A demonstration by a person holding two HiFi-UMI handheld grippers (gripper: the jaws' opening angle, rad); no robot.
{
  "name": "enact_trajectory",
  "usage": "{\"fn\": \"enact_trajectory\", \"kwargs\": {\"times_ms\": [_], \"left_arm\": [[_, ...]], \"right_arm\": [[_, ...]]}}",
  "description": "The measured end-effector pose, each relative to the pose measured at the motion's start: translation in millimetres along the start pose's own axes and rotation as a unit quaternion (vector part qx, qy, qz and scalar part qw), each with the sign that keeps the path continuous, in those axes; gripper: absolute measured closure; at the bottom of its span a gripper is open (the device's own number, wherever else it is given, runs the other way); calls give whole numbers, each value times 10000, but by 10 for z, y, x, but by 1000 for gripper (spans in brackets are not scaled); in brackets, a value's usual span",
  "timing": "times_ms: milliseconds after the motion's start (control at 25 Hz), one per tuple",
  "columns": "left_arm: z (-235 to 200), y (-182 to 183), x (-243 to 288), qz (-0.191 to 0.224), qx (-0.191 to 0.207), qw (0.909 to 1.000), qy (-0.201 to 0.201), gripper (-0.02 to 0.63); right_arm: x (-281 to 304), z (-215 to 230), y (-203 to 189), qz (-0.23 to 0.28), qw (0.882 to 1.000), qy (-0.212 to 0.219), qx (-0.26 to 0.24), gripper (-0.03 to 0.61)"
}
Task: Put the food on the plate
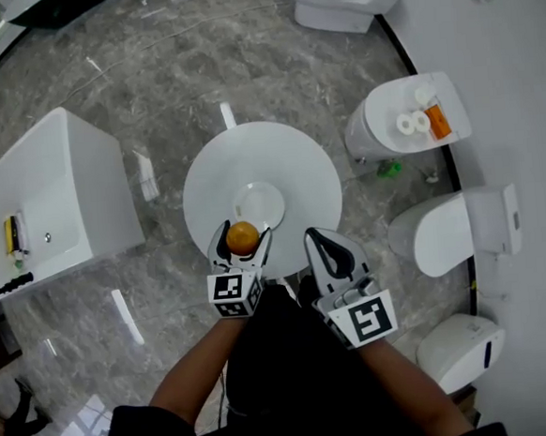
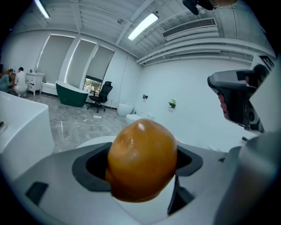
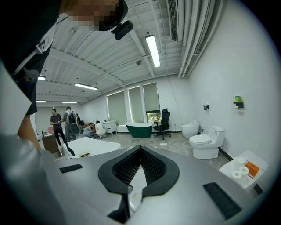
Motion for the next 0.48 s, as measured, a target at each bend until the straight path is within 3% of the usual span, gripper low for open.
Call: {"fn": "enact_trajectory", "kwargs": {"times_ms": [480], "left_arm": [[-276,-208,214,-319,26,9995,-57,224]], "right_arm": [[205,-163,-234,-147,9997,171,-126,574]]}}
Point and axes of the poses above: the fingertips, and each gripper's own axes: x forward along the fingers, z to its right, y out of its top, the point moved 8 cm from there along -x, backward along the fingers, and after that the axes turned 6 degrees about -y, right-handed, at the moved point
